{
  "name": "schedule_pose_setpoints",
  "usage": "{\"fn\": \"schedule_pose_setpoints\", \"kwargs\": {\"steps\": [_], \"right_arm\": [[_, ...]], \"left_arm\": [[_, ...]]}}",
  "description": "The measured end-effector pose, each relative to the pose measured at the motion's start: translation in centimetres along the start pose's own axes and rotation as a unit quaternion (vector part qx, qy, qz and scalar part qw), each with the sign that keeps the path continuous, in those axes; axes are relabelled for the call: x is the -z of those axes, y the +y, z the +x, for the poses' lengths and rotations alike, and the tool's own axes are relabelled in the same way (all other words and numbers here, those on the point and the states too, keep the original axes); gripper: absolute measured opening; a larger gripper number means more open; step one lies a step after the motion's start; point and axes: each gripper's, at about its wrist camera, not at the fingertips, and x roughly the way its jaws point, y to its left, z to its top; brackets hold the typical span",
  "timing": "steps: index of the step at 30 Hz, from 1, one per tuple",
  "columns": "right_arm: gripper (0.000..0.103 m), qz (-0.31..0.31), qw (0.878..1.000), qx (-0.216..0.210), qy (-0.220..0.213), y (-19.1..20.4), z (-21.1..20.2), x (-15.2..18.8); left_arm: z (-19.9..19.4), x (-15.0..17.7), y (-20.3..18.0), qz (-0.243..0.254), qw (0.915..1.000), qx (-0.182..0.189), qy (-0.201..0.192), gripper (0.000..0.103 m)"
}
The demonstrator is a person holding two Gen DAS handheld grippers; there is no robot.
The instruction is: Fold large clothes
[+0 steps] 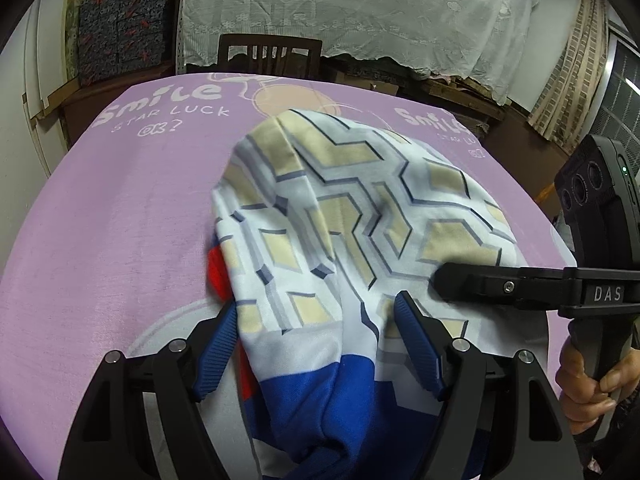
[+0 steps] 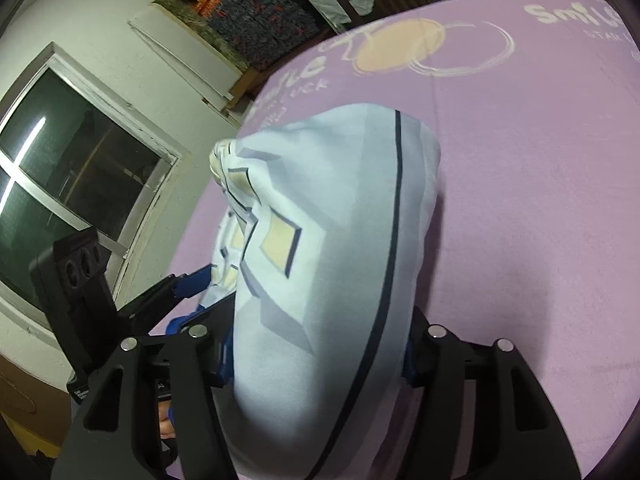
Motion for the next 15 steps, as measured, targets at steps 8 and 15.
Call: {"fn": "schedule_pose_setpoints", "kwargs": {"steps": [8, 15], "right_arm": [[0.068, 0.038, 0.997, 0.06, -0.015, 0.7, -3.2, 1.6], [0.085, -0.006, 0.988, 0.104, -0.115, 4.1, -9.6, 5.0]], "left_arm": [[-5.0, 0.9, -3.2, 0.042, 0.9941, -0.082, -0.057, 0.091], [-8.6, 2.0, -5.7, 0.041, 0.991, -0.092, -0.089, 0.099]]}}
